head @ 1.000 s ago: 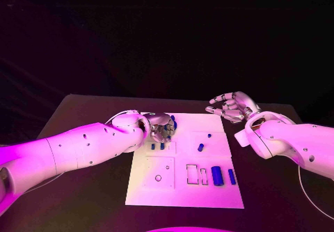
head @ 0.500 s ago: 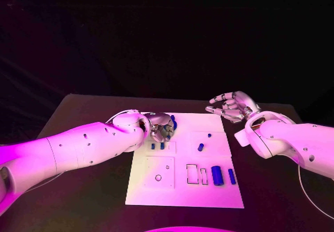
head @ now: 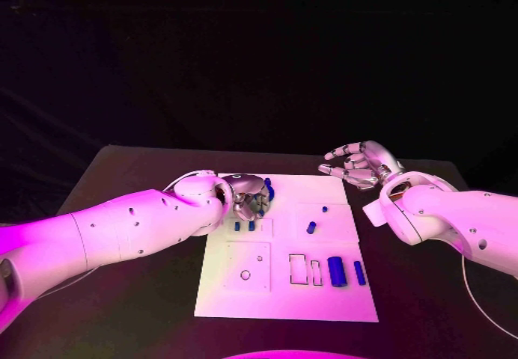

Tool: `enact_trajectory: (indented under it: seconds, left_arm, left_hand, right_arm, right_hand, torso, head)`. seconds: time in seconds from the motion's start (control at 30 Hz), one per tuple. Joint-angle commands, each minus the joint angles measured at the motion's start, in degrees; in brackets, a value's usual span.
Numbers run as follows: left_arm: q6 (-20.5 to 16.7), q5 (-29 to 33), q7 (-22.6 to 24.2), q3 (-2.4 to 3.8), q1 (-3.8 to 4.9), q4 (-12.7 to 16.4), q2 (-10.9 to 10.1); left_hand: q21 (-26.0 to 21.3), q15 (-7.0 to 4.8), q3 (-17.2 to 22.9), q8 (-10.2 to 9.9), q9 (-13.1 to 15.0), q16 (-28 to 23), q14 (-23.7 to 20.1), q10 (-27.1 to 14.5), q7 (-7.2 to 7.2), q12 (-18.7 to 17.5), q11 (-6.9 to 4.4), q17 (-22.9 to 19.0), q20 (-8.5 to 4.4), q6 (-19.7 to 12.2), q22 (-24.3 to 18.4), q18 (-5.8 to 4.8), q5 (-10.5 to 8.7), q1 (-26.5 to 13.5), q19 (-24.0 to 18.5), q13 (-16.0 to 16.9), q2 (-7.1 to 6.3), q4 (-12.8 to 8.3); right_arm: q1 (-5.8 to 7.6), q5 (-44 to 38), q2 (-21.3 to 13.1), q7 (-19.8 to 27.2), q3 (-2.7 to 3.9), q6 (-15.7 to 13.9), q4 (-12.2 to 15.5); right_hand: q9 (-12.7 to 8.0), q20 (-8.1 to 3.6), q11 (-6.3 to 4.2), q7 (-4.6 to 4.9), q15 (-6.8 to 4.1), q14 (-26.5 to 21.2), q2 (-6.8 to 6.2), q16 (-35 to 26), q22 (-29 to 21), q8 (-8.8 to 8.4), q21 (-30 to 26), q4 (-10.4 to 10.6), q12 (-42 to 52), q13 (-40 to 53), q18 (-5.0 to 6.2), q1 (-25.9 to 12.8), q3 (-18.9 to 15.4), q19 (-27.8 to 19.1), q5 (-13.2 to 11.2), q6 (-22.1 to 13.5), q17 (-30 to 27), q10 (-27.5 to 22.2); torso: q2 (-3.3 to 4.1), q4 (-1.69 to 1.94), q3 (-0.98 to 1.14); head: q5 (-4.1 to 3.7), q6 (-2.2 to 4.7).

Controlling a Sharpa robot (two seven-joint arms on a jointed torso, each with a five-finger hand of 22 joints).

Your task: Assemble the parts on the task board

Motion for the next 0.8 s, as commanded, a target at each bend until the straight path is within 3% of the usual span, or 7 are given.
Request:
enact_trajectory:
  seconds: [0.03, 0.2, 0.53, 0.8]
  left_arm:
    - [-1.9, 1.0, 1.2, 0.1, -0.26, 0.7, -0.4]
    - [-2.7, 2.5, 1.5, 0.77, -0.4, 2.2, -1.8]
    - [-2.1, 6.4, 1.1, 3.42, -0.4, 7.2, -6.4]
    - [1.5, 7.0, -0.8, 3.97, -0.36, 8.4, -8.7]
  left_hand:
    - [0.3, 0.06, 0.1, -0.2, 0.2, 0.4, 0.5, 0.4, -0.02, -0.4, -0.02, 0.1, -0.21, 0.4, 0.3, -1.13, -0.14, -0.4, 0.5, -0.1, 0.35, -0.4]
    - [0.5, 0.1, 0.2, -0.7, 0.2, 0.5, 0.7, 0.5, -0.01, -1.3, 0.09, 0.0, -0.24, 0.6, 0.4, -1.17, -0.14, -0.9, 0.7, -0.5, 0.24, -0.4]
    - [0.7, 0.13, 0.3, -0.9, 0.2, 0.6, 1.0, 0.8, -0.03, -1.8, 0.11, 0.4, -0.23, 0.8, 0.9, -1.27, -0.15, -1.3, 1.0, -0.7, 0.14, -0.6]
    - [0.9, 0.13, 0.2, -1.1, 0.3, 0.8, 1.2, 1.2, -0.06, -2.4, 0.09, 0.5, -0.2, 1.0, 1.1, -1.33, -0.2, -1.8, 1.2, -0.9, -0.01, -0.5]
  right_arm:
    - [-0.03, -0.3, 0.1, 0.8, 0.01, 0.5, 0.0]
    - [-0.03, -0.3, 0.0, 0.8, 0.01, 0.5, 0.0]
    - [-0.04, -0.3, -0.2, 0.7, 0.01, 0.6, 0.0]
    - [-0.04, -0.3, -0.3, 0.6, 0.01, 0.6, 0.0]
  right_hand:
    - [0.0, -0.49, -0.11, -0.1, -0.46, 3.8, 0.45, -0.2, 12.9, 0.37, 0.0, -0.1, 0.3, 0.1, 0.71, 0.1, -0.2, 3.2, 0.4, -0.4, 6.2, 0.1]
    - [0.0, -0.49, -0.11, -0.1, -0.46, 3.8, 0.45, -0.2, 12.9, 0.37, 0.0, -0.1, 0.3, 0.1, 0.71, 0.1, -0.2, 3.2, 0.4, -0.4, 6.2, 0.1]
    - [0.0, -0.5, -0.11, -0.11, -0.46, 3.8, 0.57, -0.3, 12.9, 0.41, 0.0, -0.1, 0.3, 0.1, 0.71, 0.1, -0.2, 3.2, 0.3, -0.4, 6.1, 0.1]
    - [0.0, -0.5, -0.11, -0.11, -0.46, 3.8, 0.57, -0.3, 12.9, 0.41, 0.0, -0.1, 0.3, 0.1, 0.71, 0.1, -0.2, 3.2, 0.3, -0.4, 6.1, 0.1]
  torso:
    - [0.0, -0.02, -0.02]
    - [0.02, -0.02, -0.03]
    - [-0.07, 0.07, 0.04]
    - [-0.02, 0.04, 0.05]
  head:
    - [0.0, 0.17]
    - [-0.11, 0.3]
    - [-0.14, 0.32]
    - [0.05, 0.35]
